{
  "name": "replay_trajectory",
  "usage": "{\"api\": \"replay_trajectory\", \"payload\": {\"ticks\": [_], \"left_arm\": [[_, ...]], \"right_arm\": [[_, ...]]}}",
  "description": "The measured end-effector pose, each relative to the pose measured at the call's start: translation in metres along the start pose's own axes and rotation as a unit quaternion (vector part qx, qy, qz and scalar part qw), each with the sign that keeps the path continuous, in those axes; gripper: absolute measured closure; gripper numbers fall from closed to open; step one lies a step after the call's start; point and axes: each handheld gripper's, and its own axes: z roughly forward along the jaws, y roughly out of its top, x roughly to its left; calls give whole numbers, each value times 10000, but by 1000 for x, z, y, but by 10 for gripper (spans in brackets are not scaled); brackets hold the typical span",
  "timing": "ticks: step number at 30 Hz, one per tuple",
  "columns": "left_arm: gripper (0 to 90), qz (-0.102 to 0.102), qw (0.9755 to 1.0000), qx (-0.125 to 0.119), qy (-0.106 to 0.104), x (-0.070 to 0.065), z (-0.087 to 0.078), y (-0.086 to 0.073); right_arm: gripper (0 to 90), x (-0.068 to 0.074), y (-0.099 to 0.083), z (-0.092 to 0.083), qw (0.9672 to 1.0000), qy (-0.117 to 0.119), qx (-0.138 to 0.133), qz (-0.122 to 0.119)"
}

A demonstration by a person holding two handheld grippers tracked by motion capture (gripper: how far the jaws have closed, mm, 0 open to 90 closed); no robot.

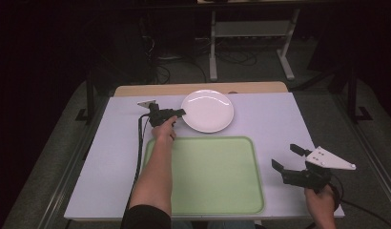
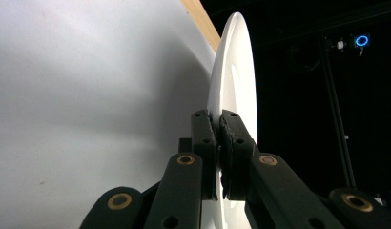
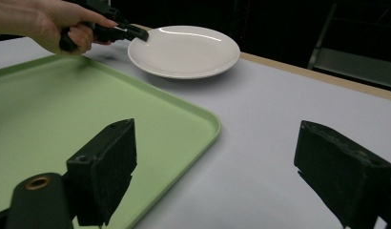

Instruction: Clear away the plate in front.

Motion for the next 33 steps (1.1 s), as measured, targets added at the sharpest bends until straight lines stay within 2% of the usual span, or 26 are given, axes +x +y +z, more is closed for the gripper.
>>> {"api": "replay_trajectory", "payload": {"ticks": [5, 20, 25, 26, 31, 33], "left_arm": [[863, 89, 9999, 71, -130, -3, -11, 6], [863, 345, 9991, 152, -217, -13, -37, 16], [864, 440, 9982, 291, -289, -16, -43, 17], [864, 520, 9976, 356, -280, -17, -46, 17], [864, 592, 9970, 397, -285, -19, -52, 17], [864, 659, 9963, 418, -349, -19, -57, 14]], "right_arm": [[133, 0, 0, 1, 10000, -12, 22, -11], [133, -1, -2, 0, 10000, -59, 25, 26], [133, -1, -2, 0, 10000, -88, 30, 28], [133, -1, -2, 0, 9999, -99, 24, 31], [133, -1, -3, 0, 9999, -114, 34, 37], [133, -1, -3, 0, 9999, -129, 54, 52]]}}
